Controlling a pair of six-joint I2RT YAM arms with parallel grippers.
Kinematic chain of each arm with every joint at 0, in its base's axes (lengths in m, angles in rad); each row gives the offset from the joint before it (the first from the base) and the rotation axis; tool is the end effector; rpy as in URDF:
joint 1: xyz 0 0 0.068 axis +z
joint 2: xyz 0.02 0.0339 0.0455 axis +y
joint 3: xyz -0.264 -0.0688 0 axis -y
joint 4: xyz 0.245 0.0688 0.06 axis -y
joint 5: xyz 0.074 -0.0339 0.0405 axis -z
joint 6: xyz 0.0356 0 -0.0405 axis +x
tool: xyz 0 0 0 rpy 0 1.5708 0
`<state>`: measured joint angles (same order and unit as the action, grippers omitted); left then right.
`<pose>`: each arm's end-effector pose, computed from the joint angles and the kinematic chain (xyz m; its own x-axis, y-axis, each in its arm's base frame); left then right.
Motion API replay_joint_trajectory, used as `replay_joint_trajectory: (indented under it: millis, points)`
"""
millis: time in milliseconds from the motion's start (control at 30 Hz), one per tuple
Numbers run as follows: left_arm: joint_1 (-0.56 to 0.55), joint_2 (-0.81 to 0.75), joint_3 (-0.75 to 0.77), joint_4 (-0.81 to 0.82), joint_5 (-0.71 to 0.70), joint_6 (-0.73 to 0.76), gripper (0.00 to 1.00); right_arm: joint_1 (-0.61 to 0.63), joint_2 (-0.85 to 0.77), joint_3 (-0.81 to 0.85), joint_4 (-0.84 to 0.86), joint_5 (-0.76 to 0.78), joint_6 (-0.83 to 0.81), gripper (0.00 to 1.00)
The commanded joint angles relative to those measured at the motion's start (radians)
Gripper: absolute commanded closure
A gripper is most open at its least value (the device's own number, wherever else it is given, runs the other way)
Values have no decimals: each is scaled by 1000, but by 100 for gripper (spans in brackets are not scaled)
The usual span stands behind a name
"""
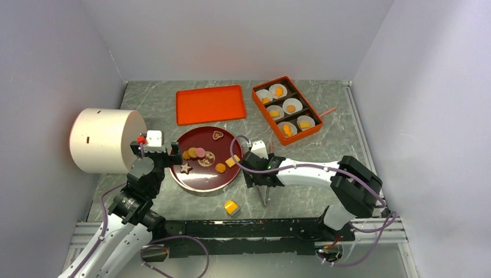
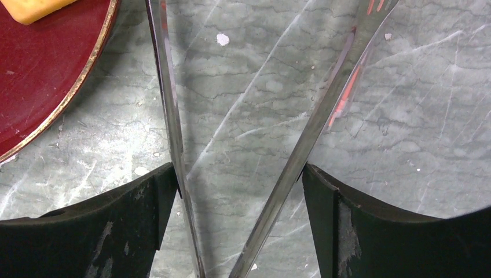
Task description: Pack the cookies
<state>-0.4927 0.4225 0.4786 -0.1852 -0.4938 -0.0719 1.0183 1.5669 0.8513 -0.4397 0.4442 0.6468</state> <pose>0.1181 -0.0442 0.2818 -0.1133 -0.0110 -0.9935 -0.0058 0.9999 -0.0104 0.1632 0.2355 0.1649 -0.7915 -0.2469 -0.5591 -0.2514 0.9653 -0.0705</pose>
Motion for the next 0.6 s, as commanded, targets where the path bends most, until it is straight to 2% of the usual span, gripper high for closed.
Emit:
replay_joint_trajectory:
  millis: [0, 200, 367, 467, 567]
  points:
    - [-4, 0, 14, 20, -1, -11, 4, 5, -37, -3, 3, 10, -2, 17]
    - [-4, 6, 15, 18, 0, -12, 3, 5, -82, 32, -29, 37, -23, 15]
    - [-4, 22, 22, 11, 6, -12, 3, -20, -135, 90, -62, 62, -98, 8]
    - [-4, 35, 30, 3, -4, -12, 4, -90, -170, 114, -61, 44, -176, 7]
    - [-4, 44, 37, -6, -14, -14, 4, -210, -197, 127, -30, -36, -263, 6]
